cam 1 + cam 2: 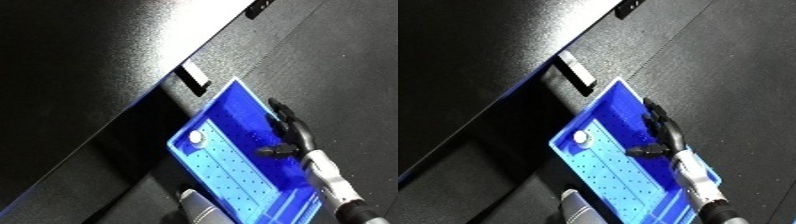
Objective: Pick up the object and place it into the box
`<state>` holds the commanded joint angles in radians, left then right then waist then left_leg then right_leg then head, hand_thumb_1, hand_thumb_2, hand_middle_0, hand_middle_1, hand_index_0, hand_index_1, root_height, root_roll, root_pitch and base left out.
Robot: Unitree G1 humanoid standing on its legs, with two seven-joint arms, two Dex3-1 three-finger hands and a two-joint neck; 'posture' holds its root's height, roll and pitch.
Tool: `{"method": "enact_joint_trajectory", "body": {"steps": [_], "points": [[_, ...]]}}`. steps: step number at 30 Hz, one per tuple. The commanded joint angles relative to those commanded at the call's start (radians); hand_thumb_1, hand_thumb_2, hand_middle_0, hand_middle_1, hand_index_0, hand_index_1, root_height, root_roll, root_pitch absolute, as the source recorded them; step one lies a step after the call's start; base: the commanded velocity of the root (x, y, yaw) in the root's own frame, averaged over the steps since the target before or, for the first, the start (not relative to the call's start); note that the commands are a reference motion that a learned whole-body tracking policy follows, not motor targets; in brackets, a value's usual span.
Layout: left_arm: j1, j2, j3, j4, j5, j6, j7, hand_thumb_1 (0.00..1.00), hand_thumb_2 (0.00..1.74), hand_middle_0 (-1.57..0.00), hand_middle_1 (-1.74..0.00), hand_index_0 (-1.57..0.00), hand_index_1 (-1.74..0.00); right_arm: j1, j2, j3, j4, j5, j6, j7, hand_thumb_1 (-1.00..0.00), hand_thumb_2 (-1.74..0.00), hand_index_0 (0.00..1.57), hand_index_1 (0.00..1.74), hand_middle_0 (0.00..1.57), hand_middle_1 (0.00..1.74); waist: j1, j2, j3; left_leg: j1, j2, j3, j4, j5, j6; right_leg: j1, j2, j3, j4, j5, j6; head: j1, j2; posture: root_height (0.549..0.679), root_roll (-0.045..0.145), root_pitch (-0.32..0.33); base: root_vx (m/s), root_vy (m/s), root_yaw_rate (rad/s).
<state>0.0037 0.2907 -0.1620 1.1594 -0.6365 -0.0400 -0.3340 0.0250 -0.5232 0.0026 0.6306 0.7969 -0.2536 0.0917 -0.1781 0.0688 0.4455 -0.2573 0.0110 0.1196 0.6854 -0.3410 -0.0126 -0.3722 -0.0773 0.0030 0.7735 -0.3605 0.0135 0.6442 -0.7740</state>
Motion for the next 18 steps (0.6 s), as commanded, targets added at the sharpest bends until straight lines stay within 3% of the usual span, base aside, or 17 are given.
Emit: {"method": "enact_joint_trajectory", "body": {"steps": [9, 13, 18], "points": [[-0.021, 0.023, -0.017, 0.001, 0.03, 0.015, 0.035, 0.0, 0.0, 0.0, 0.0, 0.0, 0.0, -0.073, 0.025, 0.123, 0.031, -0.132, 0.142, 0.059, 0.0, 0.0, 0.0, 0.0, 0.0, 0.0, 0.069, -0.028, -0.019, -0.033, -0.007, -0.042, 0.009, 0.0, 0.0029, 0.005, -0.0102, -0.034, 0.013, -0.005, 0.0027, -0.207, 0.04, 0.637, 0.072, -0.047, 0.017, -0.076, 0.166], [-0.03, 0.038, -0.021, 0.005, 0.06, 0.027, 0.047, 0.0, 0.0, 0.0, 0.0, 0.0, 0.0, -0.11, 0.039, 0.177, 0.078, -0.168, 0.216, 0.084, 0.0, 0.0, 0.0, 0.0, 0.0, 0.0, 0.105, -0.039, -0.029, -0.047, -0.008, -0.061, 0.019, -0.004, 0.0049, 0.009, -0.0214, -0.056, 0.026, -0.011, 0.0062, -0.306, 0.077, 0.635, 0.067, -0.054, 0.036, -0.09, 0.26], [-0.055, 0.05, -0.03, 0.024, 0.099, 0.04, 0.059, 0.0, 0.0, 0.0, 0.0, 0.0, 0.0, -0.173, 0.058, 0.223, 0.184, -0.187, 0.285, 0.113, 0.0, 0.0, 0.0, 0.0, 0.0, 0.0, 0.15, -0.044, -0.039, -0.059, -0.01, -0.077, 0.033, 0.002, 0.0052, 0.018, -0.0372, -0.082, 0.04, -0.014, 0.011, -0.451, 0.118, 0.634, 0.061, -0.064, 0.038, -0.066, 0.244]]}}
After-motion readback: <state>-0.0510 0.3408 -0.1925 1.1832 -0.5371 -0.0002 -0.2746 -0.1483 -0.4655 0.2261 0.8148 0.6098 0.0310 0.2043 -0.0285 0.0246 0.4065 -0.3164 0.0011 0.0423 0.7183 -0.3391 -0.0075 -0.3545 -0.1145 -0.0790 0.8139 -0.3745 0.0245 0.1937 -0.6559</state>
